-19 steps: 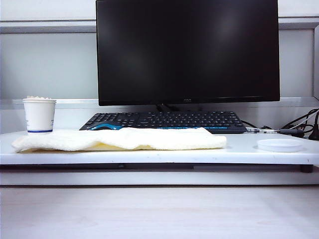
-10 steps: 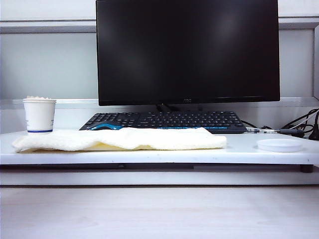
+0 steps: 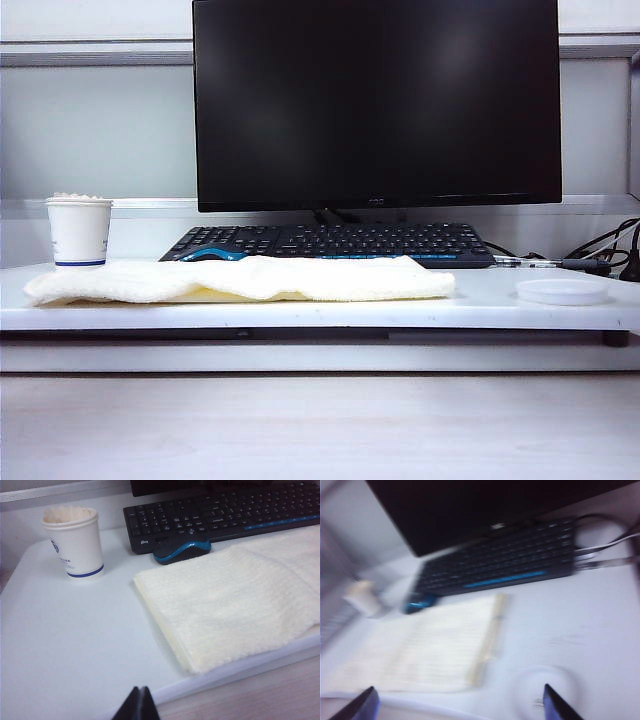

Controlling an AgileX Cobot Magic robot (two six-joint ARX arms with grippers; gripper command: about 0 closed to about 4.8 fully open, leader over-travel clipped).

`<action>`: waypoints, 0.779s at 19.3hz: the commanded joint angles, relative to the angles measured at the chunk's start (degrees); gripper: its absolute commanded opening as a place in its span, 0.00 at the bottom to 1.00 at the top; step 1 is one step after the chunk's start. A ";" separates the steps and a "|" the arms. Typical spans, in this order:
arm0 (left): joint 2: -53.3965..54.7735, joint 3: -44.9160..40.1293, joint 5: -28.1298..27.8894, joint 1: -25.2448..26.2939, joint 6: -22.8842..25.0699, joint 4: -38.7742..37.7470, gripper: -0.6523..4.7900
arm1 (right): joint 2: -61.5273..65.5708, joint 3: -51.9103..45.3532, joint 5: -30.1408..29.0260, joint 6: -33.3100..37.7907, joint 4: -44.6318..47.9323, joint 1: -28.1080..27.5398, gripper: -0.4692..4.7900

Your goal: Wipe the tabletop with a clean cloth to remove dust and stains.

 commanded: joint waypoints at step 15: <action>0.02 -0.04 1.88 0.04 -0.26 -0.81 0.11 | 48.39 23.28 4.33 1.97 16.04 30.58 1.00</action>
